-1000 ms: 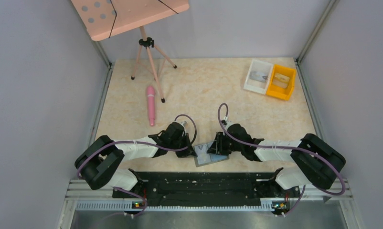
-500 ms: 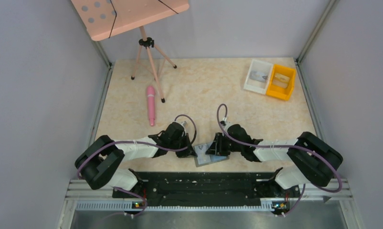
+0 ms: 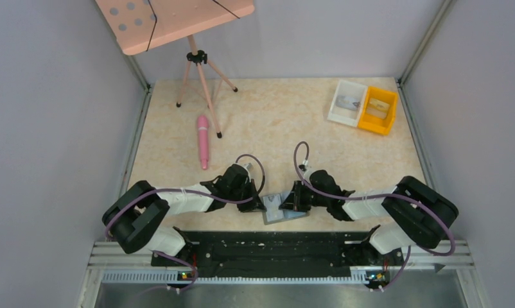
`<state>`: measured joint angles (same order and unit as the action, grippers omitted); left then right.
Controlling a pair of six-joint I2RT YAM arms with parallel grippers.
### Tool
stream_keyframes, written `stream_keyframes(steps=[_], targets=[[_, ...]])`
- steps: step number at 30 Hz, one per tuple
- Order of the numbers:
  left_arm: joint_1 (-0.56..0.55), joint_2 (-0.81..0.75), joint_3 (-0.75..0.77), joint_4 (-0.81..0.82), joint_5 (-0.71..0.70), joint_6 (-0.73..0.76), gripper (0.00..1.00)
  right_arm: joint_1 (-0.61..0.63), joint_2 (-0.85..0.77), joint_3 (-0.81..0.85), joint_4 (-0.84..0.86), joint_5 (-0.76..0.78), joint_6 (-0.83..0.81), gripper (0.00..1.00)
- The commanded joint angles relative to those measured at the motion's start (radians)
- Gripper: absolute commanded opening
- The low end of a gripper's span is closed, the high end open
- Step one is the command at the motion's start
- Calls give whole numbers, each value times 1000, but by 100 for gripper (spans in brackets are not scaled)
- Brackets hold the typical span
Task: Take the credit cards out of the card holder
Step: Remove the credit card from the card holder.
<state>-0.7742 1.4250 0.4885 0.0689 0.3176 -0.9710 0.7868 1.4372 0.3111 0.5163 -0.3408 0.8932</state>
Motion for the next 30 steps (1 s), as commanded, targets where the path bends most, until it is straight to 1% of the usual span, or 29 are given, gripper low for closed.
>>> stream_keyframes(steps=[1,2,4,6,13,14,16,18,19,20,24,28,30], targets=[[-10,20,-11,-48,-46,17,0,-33,-33,-19,66,-31,-1,3],[-10,22,-9,-59,-53,22,0,-43,-48,-26,60,-30,-4,0],[-10,26,-7,-64,-67,23,0,-60,-77,-44,46,-29,-4,0],[-10,34,-2,-106,-80,23,0,-74,-107,-58,25,-31,-12,0],[-10,53,15,-113,-88,24,0,-125,-226,-57,-129,-8,-51,0],[-10,55,17,-115,-90,25,0,-133,-237,-55,-147,-6,-57,0],[-10,57,19,-115,-92,25,0,-145,-250,-56,-170,-8,-66,5],[-10,59,18,-112,-87,25,0,-153,-251,-58,-170,-22,-72,9],[-10,60,19,-112,-85,25,0,-153,-246,-61,-161,-32,-72,6],[-10,60,20,-111,-84,25,0,-153,-240,-64,-146,-46,-72,0],[-10,49,18,-109,-83,22,0,-153,-213,-77,-80,-81,-48,0],[-10,38,13,-109,-84,18,0,-152,-214,-75,-71,-82,-40,0],[-10,37,10,-110,-84,18,0,-153,-214,-66,-79,-84,-44,8]])
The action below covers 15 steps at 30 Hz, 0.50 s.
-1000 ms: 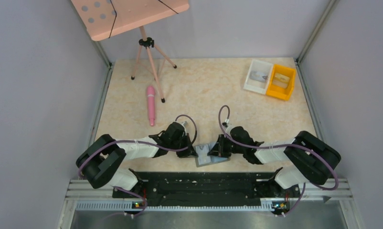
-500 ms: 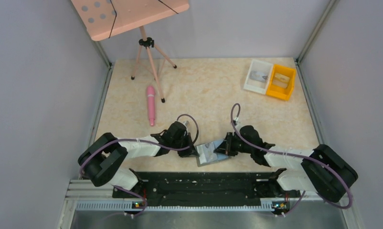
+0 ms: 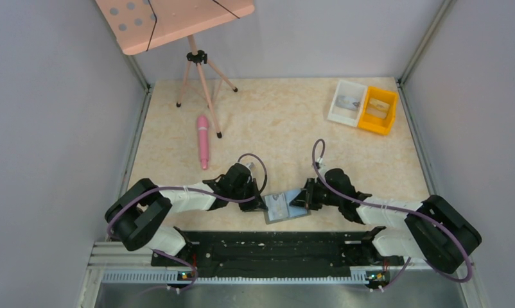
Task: Take the credit cards out of the card holder
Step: Remove the credit card from the card holder.
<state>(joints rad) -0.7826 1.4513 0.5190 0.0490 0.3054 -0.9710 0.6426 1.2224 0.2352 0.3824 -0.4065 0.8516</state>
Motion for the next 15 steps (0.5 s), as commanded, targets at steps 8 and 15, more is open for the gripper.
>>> stream_keyframes(steps=[8,15], targets=[[-3,10,-23,-74,-62,12,0,-8,60,37,83,-29,2,28],[-3,9,-29,-65,-61,4,0,-8,118,55,104,-31,-4,35]])
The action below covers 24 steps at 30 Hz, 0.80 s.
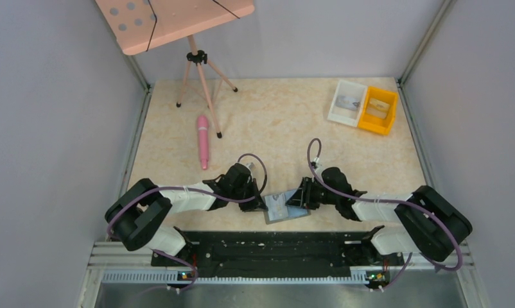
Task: Take the credit cards out of the card holder
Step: Remove the credit card from the card holder.
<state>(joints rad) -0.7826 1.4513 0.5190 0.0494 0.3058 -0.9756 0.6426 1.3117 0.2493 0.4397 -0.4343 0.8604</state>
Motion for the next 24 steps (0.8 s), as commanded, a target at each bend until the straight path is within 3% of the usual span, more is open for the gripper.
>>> stream_keyframes(steps=[1,24], targets=[[-4,7,-30,-62,-61,6,0,-8,41,47,45,-9,-16,35],[-5,38,-14,-45,-41,8,0,25,138,81,87,-23,-17,32]])
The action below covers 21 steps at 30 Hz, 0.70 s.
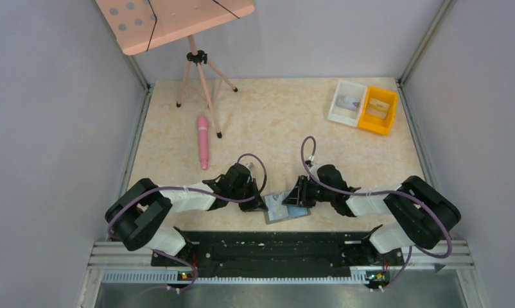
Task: Take the credit cards out of the card holder
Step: Remove the credit card from the card holder.
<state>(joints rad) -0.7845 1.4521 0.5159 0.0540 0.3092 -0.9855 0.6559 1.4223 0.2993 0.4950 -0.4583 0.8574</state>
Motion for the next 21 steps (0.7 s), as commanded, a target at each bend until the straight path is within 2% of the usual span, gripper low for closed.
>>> stream_keyframes(steps=[1,9,12,16,21], targets=[[-2,37,-10,-50,-44,18,0,12,31,32,35,-2,-14,32],[-3,37,-8,-49,-43,15,0,23,44,34,38,0,-17,29],[-3,38,-8,-49,-44,15,0,23,38,35,30,10,-23,20],[-3,37,-3,-85,-54,20,0,19,30,35,39,7,-29,0],[-2,35,4,-111,-72,28,0,-9,-2,22,18,9,-34,0]])
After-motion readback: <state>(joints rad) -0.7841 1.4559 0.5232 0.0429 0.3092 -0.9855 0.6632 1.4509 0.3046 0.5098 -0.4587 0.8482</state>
